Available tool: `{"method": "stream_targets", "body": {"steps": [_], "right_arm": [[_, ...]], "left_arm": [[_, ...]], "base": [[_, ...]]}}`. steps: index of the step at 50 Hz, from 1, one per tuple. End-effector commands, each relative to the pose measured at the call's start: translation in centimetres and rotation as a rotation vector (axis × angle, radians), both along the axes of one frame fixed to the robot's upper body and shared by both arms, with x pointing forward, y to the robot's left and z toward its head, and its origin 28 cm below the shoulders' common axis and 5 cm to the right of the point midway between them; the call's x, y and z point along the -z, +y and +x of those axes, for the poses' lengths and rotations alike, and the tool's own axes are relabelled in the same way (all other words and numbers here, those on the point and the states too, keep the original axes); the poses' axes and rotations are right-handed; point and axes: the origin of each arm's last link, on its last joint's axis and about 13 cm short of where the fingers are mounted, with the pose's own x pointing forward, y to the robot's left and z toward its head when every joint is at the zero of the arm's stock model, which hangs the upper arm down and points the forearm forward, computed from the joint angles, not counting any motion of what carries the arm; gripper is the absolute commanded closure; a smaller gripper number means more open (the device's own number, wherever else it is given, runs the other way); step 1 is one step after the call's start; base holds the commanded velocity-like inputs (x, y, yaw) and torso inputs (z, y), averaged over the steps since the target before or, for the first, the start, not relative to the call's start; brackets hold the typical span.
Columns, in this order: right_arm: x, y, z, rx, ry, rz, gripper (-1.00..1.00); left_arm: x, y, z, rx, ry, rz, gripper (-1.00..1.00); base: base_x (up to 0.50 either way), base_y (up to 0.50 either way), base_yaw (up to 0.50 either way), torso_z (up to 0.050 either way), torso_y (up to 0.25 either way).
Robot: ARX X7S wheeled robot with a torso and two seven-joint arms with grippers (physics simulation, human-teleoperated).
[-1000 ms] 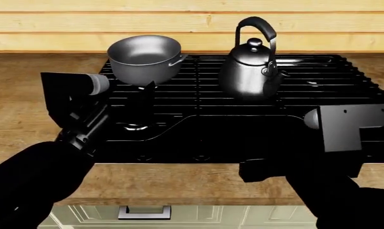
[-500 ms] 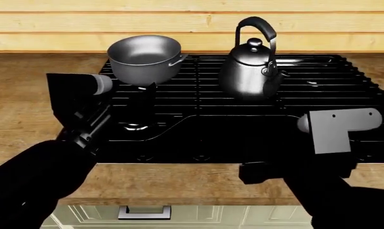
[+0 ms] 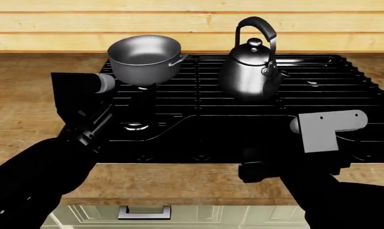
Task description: Pick the kettle from the counter and place it on a stove burner. Then turn the burner on.
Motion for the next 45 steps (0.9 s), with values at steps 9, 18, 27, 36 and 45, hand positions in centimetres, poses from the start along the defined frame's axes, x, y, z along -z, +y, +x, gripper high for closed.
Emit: {"method": "stream_targets", "body": {"steps": [9,18,27,36,45], "right_arm": [[0.8,0.0,0.4,0.002,0.030,-0.022,-1.00],[0.8,0.3,0.7,-0.017,0.046,-0.043,-1.00],[0.5,0.6,1.2,-0.042,0.087,-0.071,-1.00],[-0.3,1.0,1.6,-0.053,0.111,-0.108,-1.00],[-0.9,1.2,1.6,-0.053,0.133,-0.103,-1.00]], "left_arm": [[0.2,0.0,0.1,-0.001,0.005,-0.001,-1.00],[0.2,0.0,0.2,0.000,0.008,0.000,-1.00],[0.2,0.0,0.5,0.004,0.012,0.009,-1.00],[0.4,-0.1,0.9,0.012,0.018,0.012,-1.00],[0.4,-0.2,1.2,0.018,0.024,0.018,-1.00]], "base": [[0.00,0.00,0.00,0.000,0.000],[0.00,0.00,0.00,0.000,0.000],[0.00,0.00,0.00,0.000,0.000],[0.00,0.00,0.00,0.000,0.000],[0.00,0.00,0.00,0.000,0.000]]}}
